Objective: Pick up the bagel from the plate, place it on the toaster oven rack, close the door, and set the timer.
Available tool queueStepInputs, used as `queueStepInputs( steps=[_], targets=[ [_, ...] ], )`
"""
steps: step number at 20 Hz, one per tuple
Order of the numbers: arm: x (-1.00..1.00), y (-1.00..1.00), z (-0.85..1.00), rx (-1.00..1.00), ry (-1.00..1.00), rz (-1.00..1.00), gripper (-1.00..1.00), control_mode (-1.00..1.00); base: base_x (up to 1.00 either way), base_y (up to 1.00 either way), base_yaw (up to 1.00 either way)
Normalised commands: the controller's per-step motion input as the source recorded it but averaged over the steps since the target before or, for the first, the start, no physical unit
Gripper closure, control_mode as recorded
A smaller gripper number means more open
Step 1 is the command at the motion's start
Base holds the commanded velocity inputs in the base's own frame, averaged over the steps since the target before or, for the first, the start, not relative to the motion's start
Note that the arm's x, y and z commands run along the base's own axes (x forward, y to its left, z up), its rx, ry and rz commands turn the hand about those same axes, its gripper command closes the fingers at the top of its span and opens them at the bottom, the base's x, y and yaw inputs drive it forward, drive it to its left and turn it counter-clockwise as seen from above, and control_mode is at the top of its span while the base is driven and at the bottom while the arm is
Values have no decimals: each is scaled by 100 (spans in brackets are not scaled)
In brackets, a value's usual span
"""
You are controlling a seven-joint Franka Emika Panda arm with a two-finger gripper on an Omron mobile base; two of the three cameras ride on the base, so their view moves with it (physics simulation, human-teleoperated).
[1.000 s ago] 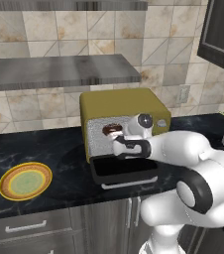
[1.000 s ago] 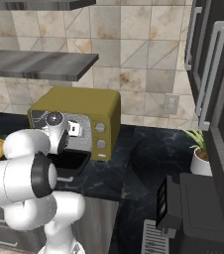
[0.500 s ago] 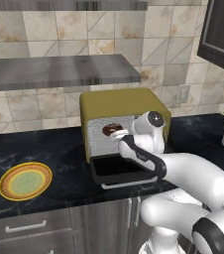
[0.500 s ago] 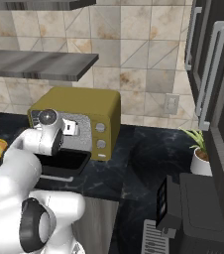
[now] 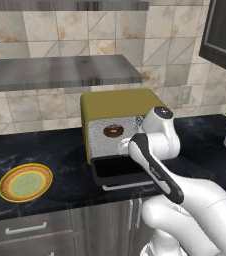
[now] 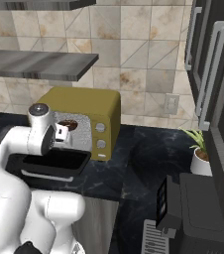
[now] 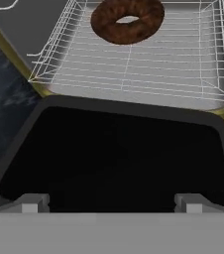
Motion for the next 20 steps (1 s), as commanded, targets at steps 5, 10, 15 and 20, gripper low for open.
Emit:
queueStepInputs(
  steps=[5,10,15,20],
  targets=[
    [-52,0,24,-4,6,10,-100,-100,0,0,0],
    [-42,0,19,0,0,6,-100,-100,0,0,0],
    [-65,0,4,0,-6,0,-100,-100,0,0,0],
    [-47,-10,0,0,-6,0,-100,-100,0,0,0]
  ],
)
